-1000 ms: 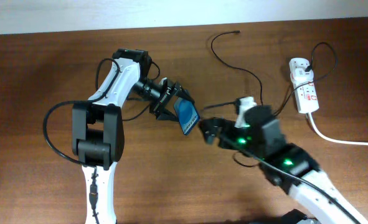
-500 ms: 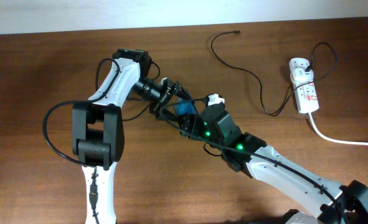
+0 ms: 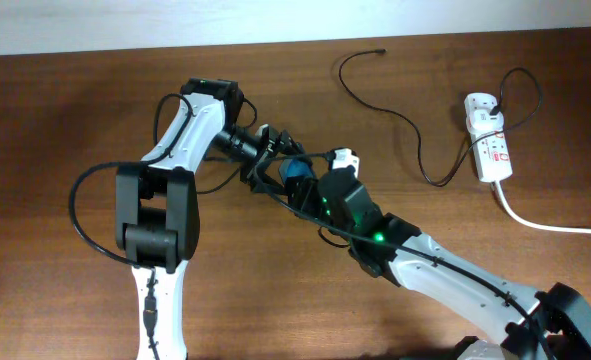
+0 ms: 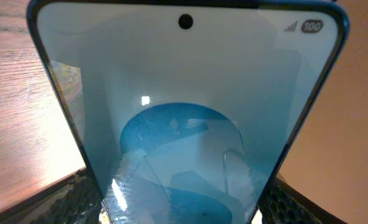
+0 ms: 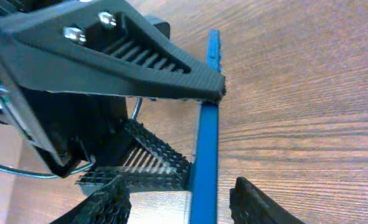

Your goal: Plug charger to phone and switch on socket

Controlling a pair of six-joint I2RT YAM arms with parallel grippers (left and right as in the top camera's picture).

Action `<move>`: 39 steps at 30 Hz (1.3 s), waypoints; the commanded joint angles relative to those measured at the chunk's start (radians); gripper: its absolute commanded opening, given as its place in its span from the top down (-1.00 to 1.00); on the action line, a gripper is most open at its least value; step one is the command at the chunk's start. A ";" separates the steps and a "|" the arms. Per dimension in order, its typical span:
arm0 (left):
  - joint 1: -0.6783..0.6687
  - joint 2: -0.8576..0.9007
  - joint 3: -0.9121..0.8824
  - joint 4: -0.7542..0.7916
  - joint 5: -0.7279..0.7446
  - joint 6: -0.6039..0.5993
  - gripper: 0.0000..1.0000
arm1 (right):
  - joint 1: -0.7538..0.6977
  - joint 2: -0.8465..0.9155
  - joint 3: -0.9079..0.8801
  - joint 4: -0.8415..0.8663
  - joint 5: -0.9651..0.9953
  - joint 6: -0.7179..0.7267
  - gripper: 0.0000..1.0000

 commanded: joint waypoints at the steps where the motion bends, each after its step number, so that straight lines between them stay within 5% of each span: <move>1: 0.000 0.006 0.027 0.003 0.035 0.019 -0.32 | 0.008 0.015 0.014 0.005 0.016 0.006 -0.03; 11: -0.035 0.006 0.027 0.030 0.023 0.019 -0.34 | 0.008 0.023 0.014 0.003 0.015 0.043 0.16; 26: -0.045 0.006 0.027 0.036 0.000 0.019 -0.38 | 0.008 0.023 0.014 -0.011 0.008 0.058 0.72; 33: -0.046 0.006 0.027 0.036 -0.001 0.019 -0.64 | 0.008 0.023 0.014 -0.011 0.005 0.058 0.88; 36: -0.046 0.006 0.027 0.036 0.000 0.019 -0.99 | 0.007 0.023 0.014 -0.011 0.005 0.058 0.89; 39: -0.045 0.006 0.027 0.036 -0.001 0.020 -0.99 | 0.006 0.023 0.014 -0.011 0.005 0.058 0.88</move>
